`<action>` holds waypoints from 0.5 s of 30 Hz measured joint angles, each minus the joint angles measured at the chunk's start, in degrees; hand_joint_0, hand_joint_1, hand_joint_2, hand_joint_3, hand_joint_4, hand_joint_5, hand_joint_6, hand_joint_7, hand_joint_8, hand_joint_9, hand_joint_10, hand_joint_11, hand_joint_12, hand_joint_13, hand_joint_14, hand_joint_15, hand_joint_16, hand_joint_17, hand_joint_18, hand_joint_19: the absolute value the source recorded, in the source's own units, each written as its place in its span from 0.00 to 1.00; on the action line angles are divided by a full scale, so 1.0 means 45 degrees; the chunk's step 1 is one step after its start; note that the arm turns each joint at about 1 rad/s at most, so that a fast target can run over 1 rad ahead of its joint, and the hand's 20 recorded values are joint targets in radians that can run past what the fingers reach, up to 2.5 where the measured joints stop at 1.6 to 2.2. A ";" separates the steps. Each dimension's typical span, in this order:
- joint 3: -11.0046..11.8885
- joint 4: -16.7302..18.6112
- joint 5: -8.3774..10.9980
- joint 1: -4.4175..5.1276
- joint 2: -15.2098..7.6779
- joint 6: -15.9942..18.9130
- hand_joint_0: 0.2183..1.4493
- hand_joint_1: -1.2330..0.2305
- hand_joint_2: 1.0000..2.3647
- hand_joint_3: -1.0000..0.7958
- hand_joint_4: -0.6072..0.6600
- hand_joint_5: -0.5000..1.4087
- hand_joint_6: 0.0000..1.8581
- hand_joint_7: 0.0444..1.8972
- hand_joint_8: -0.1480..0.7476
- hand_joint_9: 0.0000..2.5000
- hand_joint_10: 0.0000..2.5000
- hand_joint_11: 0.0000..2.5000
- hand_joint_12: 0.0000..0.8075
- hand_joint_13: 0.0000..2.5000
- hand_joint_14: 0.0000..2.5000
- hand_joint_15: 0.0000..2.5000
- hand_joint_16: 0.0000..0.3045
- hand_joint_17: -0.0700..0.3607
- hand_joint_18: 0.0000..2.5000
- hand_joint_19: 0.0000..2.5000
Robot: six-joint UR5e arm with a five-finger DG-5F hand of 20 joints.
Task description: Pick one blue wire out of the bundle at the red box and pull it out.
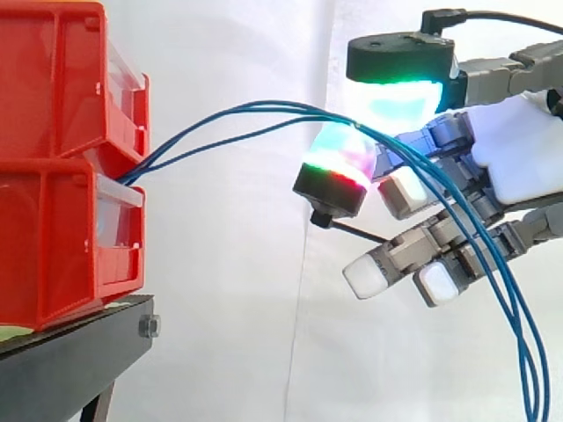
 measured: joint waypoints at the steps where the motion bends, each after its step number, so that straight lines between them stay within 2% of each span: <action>1: 0.0002 0.0000 0.0000 0.0000 0.0000 0.0000 0.30 0.29 0.01 0.57 0.44 0.19 0.49 0.47 0.47 0.46 0.01 0.24 0.51 0.29 0.01 0.17 0.22 0.52 0.27 0.30; 5: 0.0003 0.0000 0.0001 0.0000 0.0000 0.0000 0.31 0.30 0.01 0.60 0.33 0.20 0.49 0.48 0.47 0.47 0.01 0.23 0.52 0.30 0.01 0.16 0.23 0.53 0.28 0.29; 8: 0.0003 0.0000 -0.0002 0.0000 0.0000 0.0000 0.32 0.29 0.00 0.61 0.27 0.20 0.49 0.47 0.44 0.47 0.01 0.18 0.49 0.30 0.01 0.14 0.23 0.53 0.29 0.28; 11: 0.0001 0.0000 -0.0007 0.0000 0.0002 0.0004 0.32 0.28 0.00 0.61 0.23 0.21 0.48 0.46 0.40 0.46 0.00 0.11 0.47 0.28 0.01 0.11 0.23 0.52 0.30 0.28; 15: 0.0004 0.0000 -0.0006 0.0000 0.0002 0.0094 0.30 0.27 0.00 0.60 0.23 0.21 0.46 0.51 0.37 0.43 0.00 0.04 0.44 0.24 0.00 0.07 0.22 0.51 0.29 0.25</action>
